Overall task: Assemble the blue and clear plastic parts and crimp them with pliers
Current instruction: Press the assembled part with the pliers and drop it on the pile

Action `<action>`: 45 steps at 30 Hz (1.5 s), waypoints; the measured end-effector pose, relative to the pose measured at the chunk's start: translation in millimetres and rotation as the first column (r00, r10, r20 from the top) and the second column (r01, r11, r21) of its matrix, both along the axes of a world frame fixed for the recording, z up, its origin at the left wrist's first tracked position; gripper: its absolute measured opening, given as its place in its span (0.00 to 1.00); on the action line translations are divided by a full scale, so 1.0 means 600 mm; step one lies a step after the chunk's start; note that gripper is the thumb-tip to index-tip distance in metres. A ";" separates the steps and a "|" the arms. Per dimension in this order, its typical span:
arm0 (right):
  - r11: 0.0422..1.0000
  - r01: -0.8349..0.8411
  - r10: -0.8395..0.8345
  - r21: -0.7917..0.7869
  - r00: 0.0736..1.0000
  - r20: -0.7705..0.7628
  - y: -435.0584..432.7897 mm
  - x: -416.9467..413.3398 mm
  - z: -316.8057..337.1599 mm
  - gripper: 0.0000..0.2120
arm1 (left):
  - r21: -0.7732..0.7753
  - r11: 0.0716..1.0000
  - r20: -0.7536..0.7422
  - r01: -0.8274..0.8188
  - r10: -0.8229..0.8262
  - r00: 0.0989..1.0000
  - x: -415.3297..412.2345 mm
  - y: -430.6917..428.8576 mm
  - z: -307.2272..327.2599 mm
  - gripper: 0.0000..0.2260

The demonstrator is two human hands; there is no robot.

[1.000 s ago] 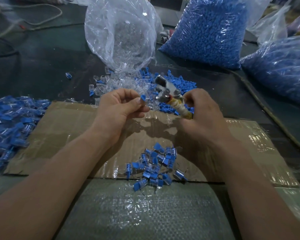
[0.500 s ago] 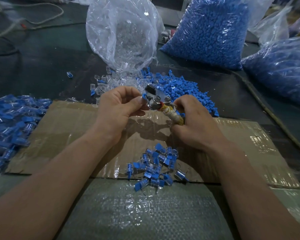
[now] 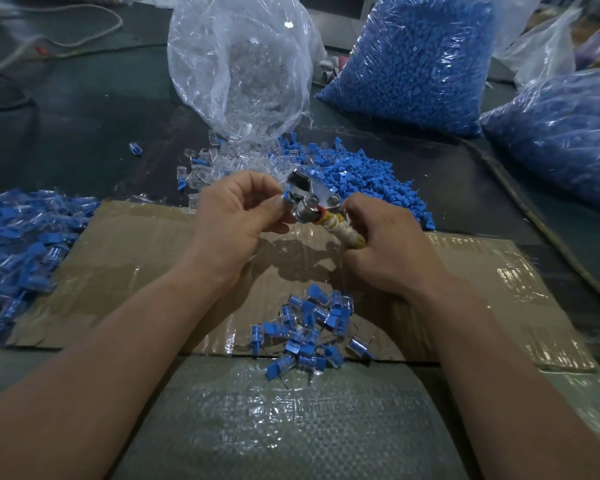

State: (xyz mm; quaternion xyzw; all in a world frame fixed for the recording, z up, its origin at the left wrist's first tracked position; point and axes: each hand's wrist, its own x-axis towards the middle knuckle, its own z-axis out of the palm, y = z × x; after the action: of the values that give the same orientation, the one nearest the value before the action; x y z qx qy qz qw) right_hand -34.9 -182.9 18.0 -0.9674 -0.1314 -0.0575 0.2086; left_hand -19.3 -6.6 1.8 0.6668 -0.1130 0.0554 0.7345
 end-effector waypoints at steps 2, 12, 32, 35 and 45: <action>1.000 -0.006 0.006 0.003 1.000 0.010 0.001 -0.001 0.001 0.12 | 0.001 1.000 0.003 -0.013 0.013 1.000 0.002 0.000 -0.002 0.09; 1.000 0.004 -0.004 0.005 1.000 0.001 0.003 0.001 0.001 0.10 | 0.020 0.999 0.003 -0.032 0.032 0.999 0.000 0.001 -0.002 0.09; 1.000 0.019 -0.019 -0.008 1.000 0.004 0.008 0.002 0.001 0.09 | 0.047 0.997 -0.030 -0.054 0.055 0.998 -0.007 0.001 0.005 0.09; 1.000 0.020 -0.020 -0.017 1.000 0.002 0.008 0.002 0.000 0.09 | 0.046 0.997 -0.034 -0.057 0.058 0.998 -0.009 0.002 0.006 0.09; 0.998 0.057 -0.057 0.011 0.996 0.063 -0.001 0.005 -0.008 0.11 | 0.023 0.998 -0.079 -0.054 0.056 0.995 -0.007 0.003 0.008 0.07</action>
State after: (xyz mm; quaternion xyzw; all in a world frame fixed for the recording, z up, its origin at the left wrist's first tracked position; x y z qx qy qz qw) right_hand -32.0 -183.7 13.4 -0.9674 -0.1101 -0.0948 0.2072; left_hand -23.2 -4.6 6.7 0.6789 -0.0660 0.0479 0.7297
